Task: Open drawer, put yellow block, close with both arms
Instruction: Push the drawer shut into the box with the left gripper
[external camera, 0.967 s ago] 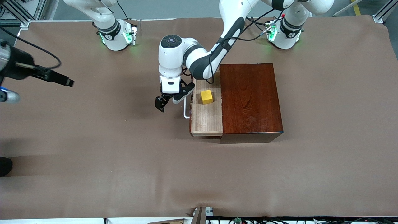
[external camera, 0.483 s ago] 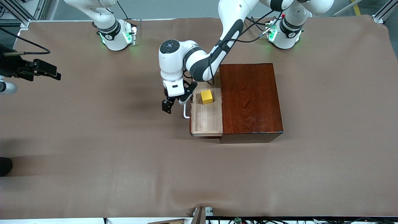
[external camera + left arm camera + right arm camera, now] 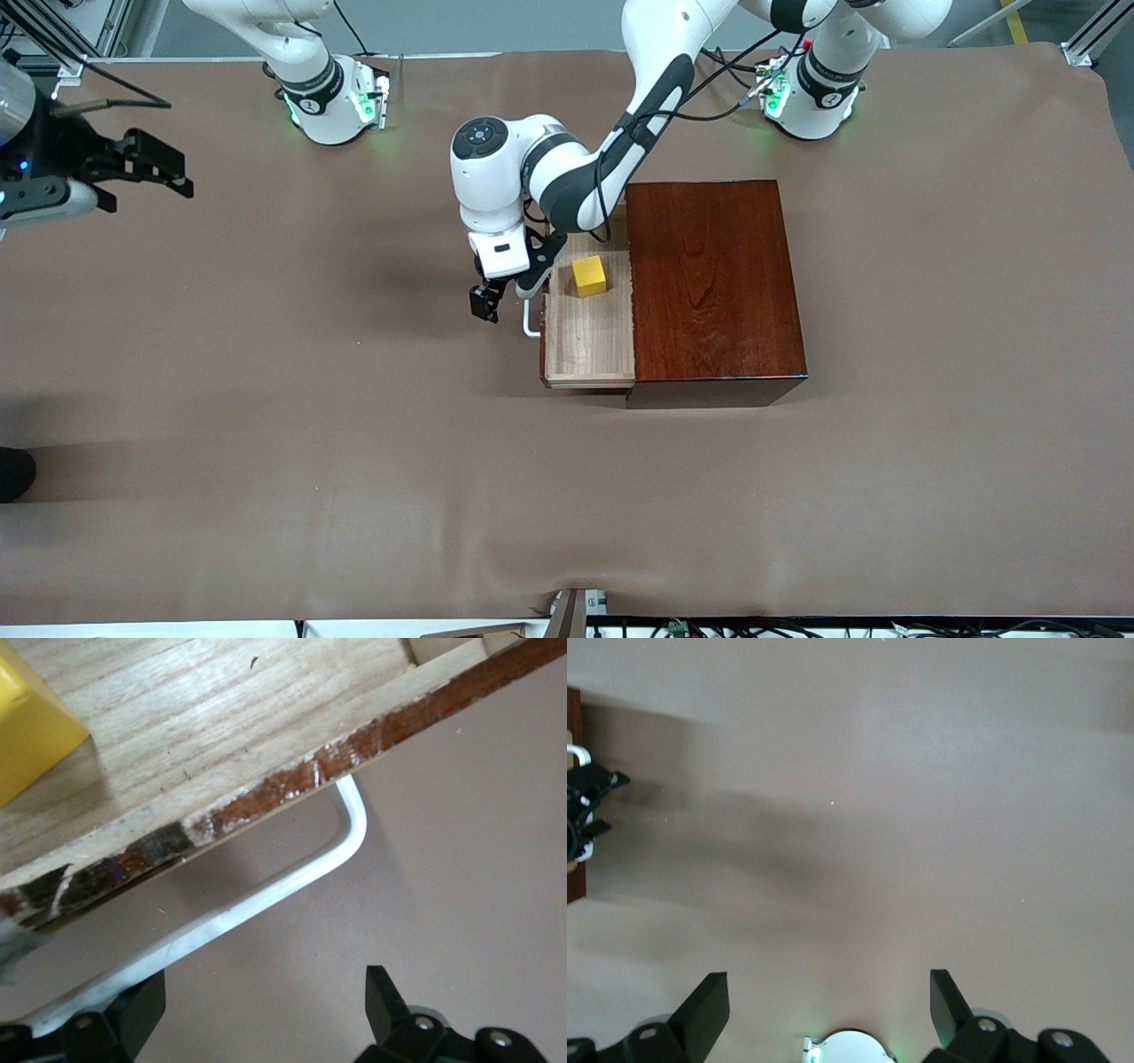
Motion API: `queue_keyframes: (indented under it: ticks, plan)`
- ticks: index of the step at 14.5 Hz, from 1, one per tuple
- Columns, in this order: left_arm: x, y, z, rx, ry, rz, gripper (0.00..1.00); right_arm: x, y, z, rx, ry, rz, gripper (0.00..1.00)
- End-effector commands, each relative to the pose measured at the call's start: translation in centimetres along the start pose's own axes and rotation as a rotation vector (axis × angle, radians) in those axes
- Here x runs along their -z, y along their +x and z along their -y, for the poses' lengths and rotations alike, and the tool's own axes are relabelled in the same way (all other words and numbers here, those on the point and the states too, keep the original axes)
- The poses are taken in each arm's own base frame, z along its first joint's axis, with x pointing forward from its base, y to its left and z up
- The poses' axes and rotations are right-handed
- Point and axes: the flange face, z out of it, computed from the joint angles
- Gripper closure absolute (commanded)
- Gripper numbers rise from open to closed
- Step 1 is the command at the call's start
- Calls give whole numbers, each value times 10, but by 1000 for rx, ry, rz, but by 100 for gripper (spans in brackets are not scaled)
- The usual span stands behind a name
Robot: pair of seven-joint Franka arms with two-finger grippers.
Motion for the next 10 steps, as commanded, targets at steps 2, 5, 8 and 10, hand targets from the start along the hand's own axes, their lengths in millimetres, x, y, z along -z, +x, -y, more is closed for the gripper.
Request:
queue_keyframes:
  ticks: [2, 5, 8, 10]
  plan:
    - [0, 20, -5, 6, 41, -69, 0, 8, -9, -2, 33, -32, -31, 0]
    - [5, 27, -4, 13, 70, -91, 0, 13, -7, -5, 29, -42, -40, 0]
    - [19, 33, -5, 22, 86, -103, 0, 15, -7, -3, 32, -45, -44, 0]
    - [19, 36, -2, 24, 112, -116, 0, 15, -6, -5, 29, -44, -43, 0]
